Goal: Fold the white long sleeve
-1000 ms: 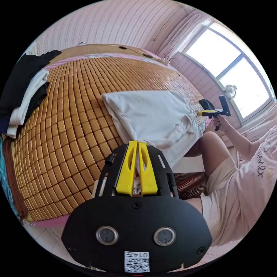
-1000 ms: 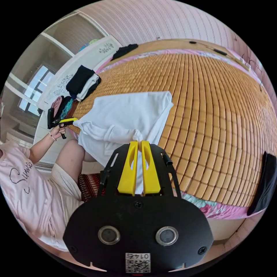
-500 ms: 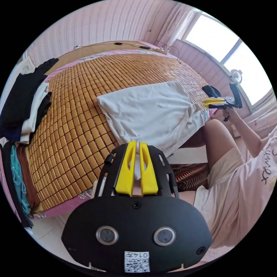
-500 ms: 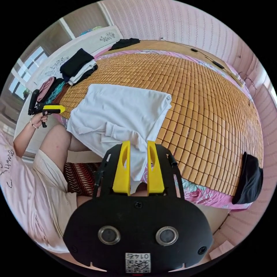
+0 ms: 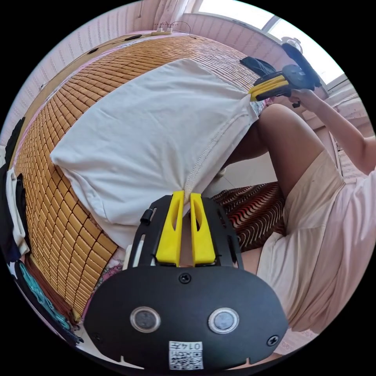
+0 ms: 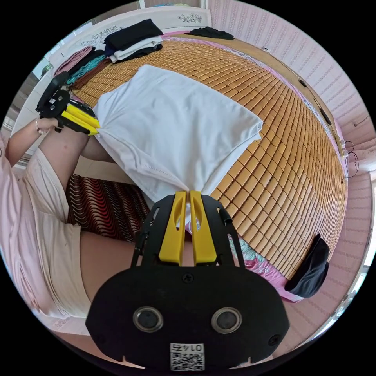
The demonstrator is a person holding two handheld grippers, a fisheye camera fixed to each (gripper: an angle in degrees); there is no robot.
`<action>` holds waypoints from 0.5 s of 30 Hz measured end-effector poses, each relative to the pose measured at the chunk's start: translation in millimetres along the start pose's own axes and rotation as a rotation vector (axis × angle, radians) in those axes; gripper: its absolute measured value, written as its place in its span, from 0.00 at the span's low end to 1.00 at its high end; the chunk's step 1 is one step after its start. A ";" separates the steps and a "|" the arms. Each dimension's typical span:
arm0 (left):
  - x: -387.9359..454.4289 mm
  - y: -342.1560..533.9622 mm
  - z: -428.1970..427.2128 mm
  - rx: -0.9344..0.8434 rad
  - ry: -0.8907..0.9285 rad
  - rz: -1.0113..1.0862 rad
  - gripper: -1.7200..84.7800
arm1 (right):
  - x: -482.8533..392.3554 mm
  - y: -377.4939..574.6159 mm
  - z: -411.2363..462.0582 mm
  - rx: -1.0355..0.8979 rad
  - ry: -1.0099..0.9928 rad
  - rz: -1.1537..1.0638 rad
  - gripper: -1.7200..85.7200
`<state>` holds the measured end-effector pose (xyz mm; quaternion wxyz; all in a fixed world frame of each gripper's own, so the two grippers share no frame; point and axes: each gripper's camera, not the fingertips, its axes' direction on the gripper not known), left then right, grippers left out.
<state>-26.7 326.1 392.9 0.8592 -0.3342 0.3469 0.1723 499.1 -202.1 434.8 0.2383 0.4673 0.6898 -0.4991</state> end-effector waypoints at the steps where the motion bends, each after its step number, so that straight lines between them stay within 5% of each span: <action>1: -0.1 1.5 2.7 -0.007 0.003 0.004 0.07 | -4.6 -3.1 7.1 -0.031 -0.011 -0.013 0.03; 10: 12.1 24.5 11.4 -0.009 -0.014 0.034 0.09 | -17.7 -42.5 9.2 -0.242 -0.038 -0.093 0.06; 15: 29.0 7.5 35.5 0.179 0.001 0.032 0.06 | -16.0 -89.5 -5.5 -0.222 -0.033 -0.076 0.03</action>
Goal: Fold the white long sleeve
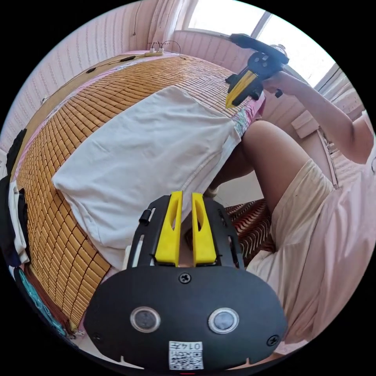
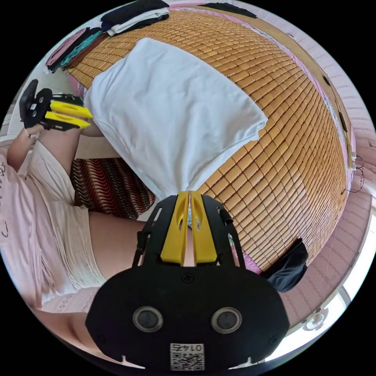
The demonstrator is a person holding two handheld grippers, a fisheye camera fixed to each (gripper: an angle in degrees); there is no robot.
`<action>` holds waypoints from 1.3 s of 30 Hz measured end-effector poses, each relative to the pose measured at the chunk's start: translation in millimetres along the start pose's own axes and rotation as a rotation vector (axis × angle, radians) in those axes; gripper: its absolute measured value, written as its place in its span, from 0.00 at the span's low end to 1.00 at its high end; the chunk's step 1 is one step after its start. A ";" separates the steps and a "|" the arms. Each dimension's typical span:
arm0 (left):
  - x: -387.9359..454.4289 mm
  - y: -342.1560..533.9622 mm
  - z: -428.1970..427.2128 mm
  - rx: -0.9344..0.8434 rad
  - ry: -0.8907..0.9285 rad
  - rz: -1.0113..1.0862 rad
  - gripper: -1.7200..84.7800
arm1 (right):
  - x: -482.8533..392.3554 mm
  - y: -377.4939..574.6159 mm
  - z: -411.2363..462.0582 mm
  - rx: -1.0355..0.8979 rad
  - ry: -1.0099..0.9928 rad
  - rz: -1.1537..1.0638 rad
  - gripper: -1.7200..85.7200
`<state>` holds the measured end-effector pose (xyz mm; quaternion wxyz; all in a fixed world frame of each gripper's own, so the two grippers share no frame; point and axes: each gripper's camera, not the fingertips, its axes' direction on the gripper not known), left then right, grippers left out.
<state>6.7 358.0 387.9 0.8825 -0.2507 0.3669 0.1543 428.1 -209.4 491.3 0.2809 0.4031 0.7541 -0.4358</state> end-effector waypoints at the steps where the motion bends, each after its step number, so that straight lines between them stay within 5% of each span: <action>1: 0.8 -2.4 5.9 0.019 -0.006 -0.008 0.05 | -5.8 -24.2 -11.4 0.069 -0.029 -0.023 0.02; 9: 10.1 16.0 71.6 0.083 -0.083 0.016 0.01 | -58.2 -205.9 -7.9 0.203 0.085 -0.071 0.02; 21: 10.1 54.3 102.3 0.110 -0.068 0.052 0.01 | -23.2 -276.8 3.9 -0.080 0.113 -0.146 0.01; 26: 19.1 75.8 88.2 0.271 -0.067 0.147 0.02 | 21.0 -190.5 -45.9 0.181 -0.023 0.001 0.02; 30: 27.1 83.0 81.3 0.374 -0.001 0.178 0.07 | 62.9 -33.4 -57.3 0.314 -0.025 0.236 0.03; 34: 39.7 78.0 90.0 0.426 -0.011 0.191 0.13 | 92.8 108.6 -14.4 0.244 -0.178 0.485 0.09; 39: 73.2 49.0 126.8 0.330 0.006 0.279 0.20 | 108.9 174.1 35.3 0.136 -0.353 0.561 0.12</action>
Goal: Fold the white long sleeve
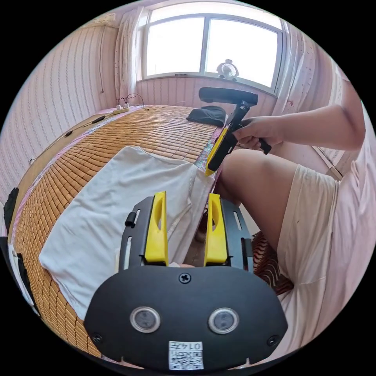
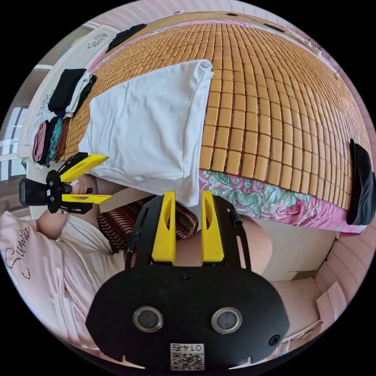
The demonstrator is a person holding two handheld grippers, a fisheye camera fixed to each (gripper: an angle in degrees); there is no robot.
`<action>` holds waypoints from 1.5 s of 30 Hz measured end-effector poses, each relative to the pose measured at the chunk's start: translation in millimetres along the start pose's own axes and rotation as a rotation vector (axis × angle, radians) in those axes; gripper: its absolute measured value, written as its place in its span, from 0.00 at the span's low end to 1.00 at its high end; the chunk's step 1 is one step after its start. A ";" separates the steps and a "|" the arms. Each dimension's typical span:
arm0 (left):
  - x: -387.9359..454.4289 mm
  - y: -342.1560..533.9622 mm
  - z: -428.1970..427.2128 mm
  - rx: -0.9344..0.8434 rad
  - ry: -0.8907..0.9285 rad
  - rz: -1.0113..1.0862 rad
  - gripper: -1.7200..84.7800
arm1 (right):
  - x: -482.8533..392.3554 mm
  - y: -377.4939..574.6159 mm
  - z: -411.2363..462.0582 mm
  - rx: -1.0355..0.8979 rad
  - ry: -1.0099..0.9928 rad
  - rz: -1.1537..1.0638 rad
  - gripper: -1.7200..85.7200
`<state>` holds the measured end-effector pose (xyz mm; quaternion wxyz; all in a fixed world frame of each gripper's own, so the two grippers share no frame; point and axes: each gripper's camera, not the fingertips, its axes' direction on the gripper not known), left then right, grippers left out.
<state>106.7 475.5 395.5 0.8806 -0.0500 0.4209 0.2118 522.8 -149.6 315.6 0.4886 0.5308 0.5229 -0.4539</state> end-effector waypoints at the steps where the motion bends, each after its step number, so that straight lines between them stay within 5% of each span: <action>1: 2.9 -3.7 6.6 -0.012 0.008 0.009 0.21 | 9.3 1.5 3.7 -0.027 -0.025 0.008 0.10; 11: 22.5 -54.0 97.4 -0.115 0.082 0.061 0.23 | 75.0 38.4 -71.2 0.090 -0.246 -0.093 0.03; 16: 22.5 -60.5 103.9 -0.162 -0.074 -0.025 0.02 | 114.4 61.1 -126.6 0.274 -0.433 -0.148 0.05; 22: 22.4 -60.0 76.6 -0.167 -0.030 -0.024 0.01 | 213.7 67.6 -116.2 0.355 -0.591 0.093 0.21; 28: 42.3 -61.0 40.2 -0.185 -0.048 0.073 0.01 | 239.3 41.3 -76.1 0.444 -0.939 0.223 0.17; 38: 58.1 -73.6 -13.3 -0.192 -0.081 0.088 0.01 | 283.4 45.4 -122.0 0.612 -0.963 0.271 0.05; 45: 40.1 -119.4 -19.7 -0.018 -0.002 0.064 0.01 | 306.8 82.8 -239.5 0.762 -0.788 0.207 0.04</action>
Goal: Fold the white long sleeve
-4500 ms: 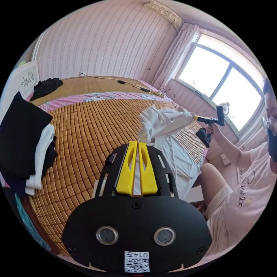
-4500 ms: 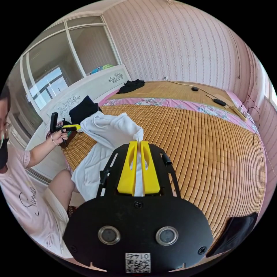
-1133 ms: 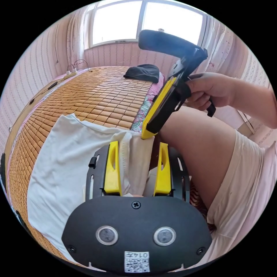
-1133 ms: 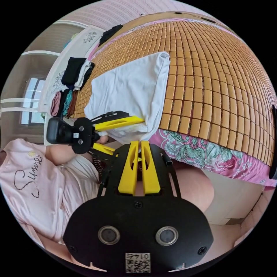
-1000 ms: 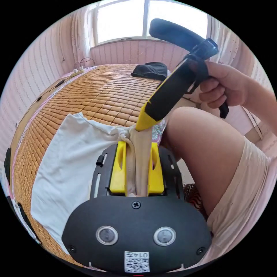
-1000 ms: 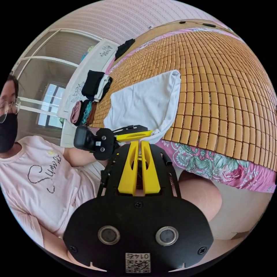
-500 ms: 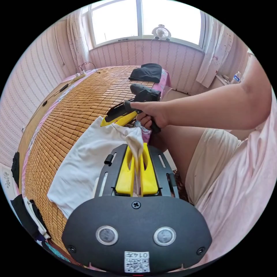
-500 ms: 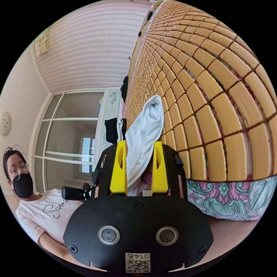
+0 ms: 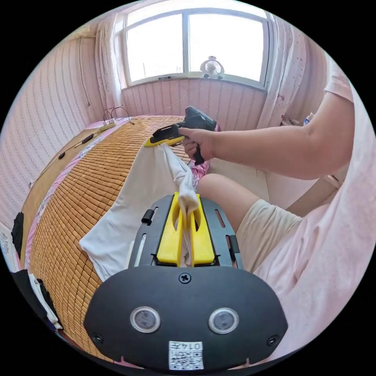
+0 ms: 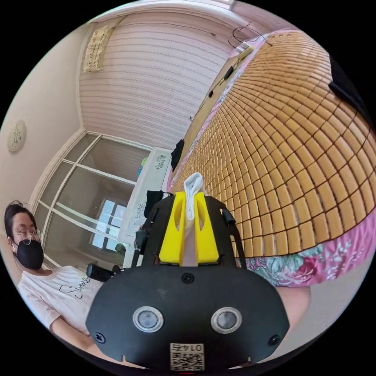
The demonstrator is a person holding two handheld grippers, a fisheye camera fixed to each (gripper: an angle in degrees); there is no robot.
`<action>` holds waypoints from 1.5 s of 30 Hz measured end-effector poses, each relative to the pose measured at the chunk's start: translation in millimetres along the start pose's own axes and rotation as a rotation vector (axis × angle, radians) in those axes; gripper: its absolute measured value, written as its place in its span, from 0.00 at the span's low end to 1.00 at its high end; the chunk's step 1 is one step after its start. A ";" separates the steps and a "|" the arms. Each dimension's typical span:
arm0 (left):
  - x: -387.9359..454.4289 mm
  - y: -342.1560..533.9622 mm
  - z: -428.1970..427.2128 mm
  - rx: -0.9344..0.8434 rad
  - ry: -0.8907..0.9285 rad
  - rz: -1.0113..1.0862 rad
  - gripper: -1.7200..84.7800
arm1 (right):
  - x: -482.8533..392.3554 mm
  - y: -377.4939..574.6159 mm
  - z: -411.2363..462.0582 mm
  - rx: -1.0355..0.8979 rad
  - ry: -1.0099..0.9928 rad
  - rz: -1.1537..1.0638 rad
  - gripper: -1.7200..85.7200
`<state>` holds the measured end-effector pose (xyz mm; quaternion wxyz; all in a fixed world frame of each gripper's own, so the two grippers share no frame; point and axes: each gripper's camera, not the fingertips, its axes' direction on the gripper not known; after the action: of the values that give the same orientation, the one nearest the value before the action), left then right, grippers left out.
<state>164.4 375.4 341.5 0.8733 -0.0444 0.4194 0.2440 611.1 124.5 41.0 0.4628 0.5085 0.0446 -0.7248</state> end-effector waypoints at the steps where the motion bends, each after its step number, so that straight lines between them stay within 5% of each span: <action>1: -4.4 -4.0 0.7 0.015 0.016 -0.014 0.01 | -14.2 -9.0 -10.8 -0.007 0.060 -0.026 0.04; 5: -46.0 -15.1 2.1 0.086 0.146 -0.212 0.01 | -52.1 -30.2 -12.7 -0.072 0.223 -0.059 0.04; 10: -92.4 15.4 -20.4 0.137 0.160 -0.391 0.01 | -118.6 -47.3 97.3 -0.258 0.238 -0.213 0.05; 19: -183.5 88.5 -6.9 -0.013 0.074 -0.787 0.02 | -141.3 -34.8 382.3 -0.547 0.523 -0.173 0.07; 27: -220.1 116.5 16.3 -0.195 0.112 -0.992 0.09 | -179.5 -27.1 469.3 -0.628 0.486 -0.284 0.09; 34: -223.2 112.6 6.0 -0.282 0.050 -0.998 0.10 | -209.3 -12.1 501.1 -0.702 0.722 -0.605 0.15; 45: -199.9 91.1 9.1 -0.205 -0.005 -0.873 0.15 | -217.2 3.3 551.9 -0.855 0.755 -0.659 0.17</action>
<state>22.9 380.1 509.7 0.8865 -0.3030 0.3331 -0.1068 241.2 -36.9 475.7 0.3304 0.4590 0.6413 -0.5186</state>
